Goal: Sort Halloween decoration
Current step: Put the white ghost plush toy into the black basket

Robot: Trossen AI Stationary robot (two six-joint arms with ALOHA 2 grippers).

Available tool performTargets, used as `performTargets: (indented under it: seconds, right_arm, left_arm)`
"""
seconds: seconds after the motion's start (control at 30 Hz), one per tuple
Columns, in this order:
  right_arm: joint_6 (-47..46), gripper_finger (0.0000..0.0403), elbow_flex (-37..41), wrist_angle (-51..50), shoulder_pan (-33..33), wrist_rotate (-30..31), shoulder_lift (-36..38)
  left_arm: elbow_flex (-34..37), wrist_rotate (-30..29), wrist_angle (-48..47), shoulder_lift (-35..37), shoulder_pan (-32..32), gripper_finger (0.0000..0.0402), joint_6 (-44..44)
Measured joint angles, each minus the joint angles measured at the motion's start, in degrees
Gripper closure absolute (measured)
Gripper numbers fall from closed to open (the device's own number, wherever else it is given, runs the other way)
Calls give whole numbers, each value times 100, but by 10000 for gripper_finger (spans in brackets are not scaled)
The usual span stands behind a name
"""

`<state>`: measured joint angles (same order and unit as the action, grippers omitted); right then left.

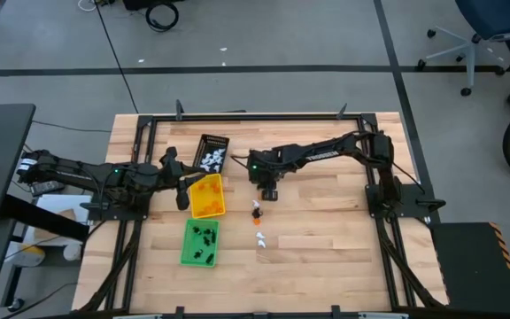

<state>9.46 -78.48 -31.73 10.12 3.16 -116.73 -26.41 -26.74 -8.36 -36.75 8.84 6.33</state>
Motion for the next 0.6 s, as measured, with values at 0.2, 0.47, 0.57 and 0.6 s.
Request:
performTargets:
  seconds: [0.2, 0.47, 0.57, 0.6]
  right_arm:
    - [-75, 311, 0, 62, 90, -212, -8]
    - [-178, 348, 31, -52, 78, -294, 98]
    - [-203, 356, 39, -127, 57, -244, 190]
    - [-223, 358, 42, -140, 48, -221, 218]
  left_arm:
    - [0, 0, -2, 0, 0, 333, 19]
    - [0, -1, 2, 0, 0, 333, -38]
    - [0, -1, 2, 0, 0, 333, -36]
    - [0, -2, 2, 0, 0, 333, -35]
